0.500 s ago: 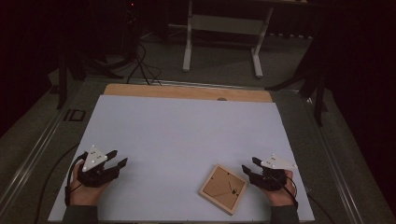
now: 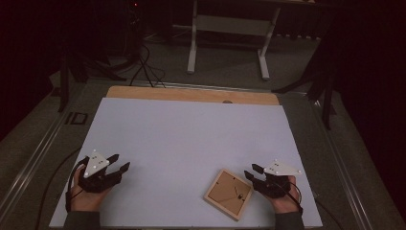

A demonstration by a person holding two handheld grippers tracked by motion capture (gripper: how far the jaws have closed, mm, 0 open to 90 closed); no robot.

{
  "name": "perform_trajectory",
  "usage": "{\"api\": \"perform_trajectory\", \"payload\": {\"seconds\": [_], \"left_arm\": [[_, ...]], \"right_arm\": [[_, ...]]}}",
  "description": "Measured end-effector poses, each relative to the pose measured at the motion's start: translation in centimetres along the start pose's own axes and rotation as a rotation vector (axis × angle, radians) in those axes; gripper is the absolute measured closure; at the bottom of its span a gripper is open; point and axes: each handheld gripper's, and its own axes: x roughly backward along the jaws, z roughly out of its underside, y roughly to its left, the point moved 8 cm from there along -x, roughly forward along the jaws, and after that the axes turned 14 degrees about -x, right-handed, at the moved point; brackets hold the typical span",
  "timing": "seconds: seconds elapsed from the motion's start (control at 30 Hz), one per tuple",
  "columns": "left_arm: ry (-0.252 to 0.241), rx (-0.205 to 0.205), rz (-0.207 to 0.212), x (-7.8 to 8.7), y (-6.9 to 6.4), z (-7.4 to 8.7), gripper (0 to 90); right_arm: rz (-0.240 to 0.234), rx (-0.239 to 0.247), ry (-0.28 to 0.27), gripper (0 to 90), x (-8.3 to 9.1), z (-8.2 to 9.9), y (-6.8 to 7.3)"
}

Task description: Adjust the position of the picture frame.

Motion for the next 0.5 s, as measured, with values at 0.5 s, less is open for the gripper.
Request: {"api": "perform_trajectory", "payload": {"seconds": [0.5], "left_arm": [[0.007, 0.002, -0.001, -0.3, 0.0, 0.1, 48.2]], "right_arm": [[-0.051, 0.050, 0.057, 89.7, -0.5, 0.5, 1.8]]}}
